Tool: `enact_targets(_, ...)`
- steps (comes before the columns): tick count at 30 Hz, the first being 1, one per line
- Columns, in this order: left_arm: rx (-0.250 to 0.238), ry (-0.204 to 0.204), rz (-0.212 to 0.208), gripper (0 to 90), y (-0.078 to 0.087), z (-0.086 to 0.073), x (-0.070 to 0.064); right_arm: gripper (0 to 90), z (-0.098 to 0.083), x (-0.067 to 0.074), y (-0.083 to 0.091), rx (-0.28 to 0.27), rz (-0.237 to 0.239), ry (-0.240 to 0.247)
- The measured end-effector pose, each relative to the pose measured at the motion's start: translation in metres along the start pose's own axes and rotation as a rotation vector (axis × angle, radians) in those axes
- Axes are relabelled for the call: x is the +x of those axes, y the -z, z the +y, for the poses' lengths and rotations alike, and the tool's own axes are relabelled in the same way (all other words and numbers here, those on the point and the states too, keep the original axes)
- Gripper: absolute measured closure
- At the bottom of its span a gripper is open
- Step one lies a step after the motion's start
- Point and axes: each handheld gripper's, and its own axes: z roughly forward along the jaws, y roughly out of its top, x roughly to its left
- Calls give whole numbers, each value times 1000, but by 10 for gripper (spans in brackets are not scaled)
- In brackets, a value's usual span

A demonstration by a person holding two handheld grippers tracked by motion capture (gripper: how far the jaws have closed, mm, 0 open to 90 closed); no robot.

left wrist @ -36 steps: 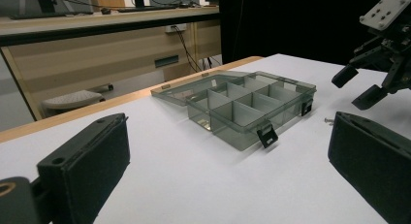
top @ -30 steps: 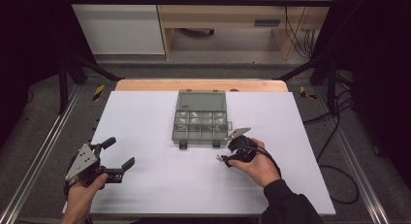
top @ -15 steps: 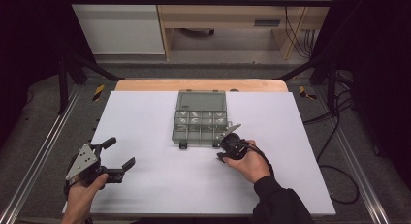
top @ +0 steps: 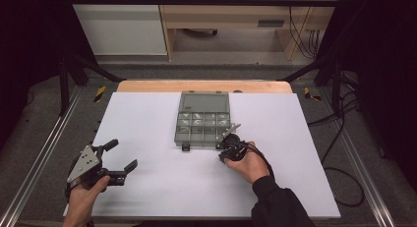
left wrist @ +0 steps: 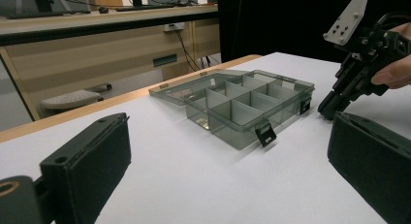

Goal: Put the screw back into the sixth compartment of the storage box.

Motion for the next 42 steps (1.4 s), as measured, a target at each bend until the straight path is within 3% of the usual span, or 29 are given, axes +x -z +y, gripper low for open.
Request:
enact_targets(4,0,0,0,19,0,0,0,874,0,-2,-1,-2,2,15)
enact_targets(9,-1,0,0,19,0,0,0,877,-1,-3,2,-20,6,-5)
enact_targets(13,-3,4,2,20,0,0,1,877,5,2,16,-155,33,-43)
enact_targets(14,-7,5,2,20,0,0,1,877,5,2,16,-155,33,-43)
enact_targets(18,-2,2,3,20,0,0,1,877,18,8,20,-250,28,-25)
enact_targets(27,-8,8,3,20,1,0,1,877,35,11,18,-310,33,-33)
enact_targets(42,-9,9,2,20,1,0,1,877,39,13,17,-391,28,-45)
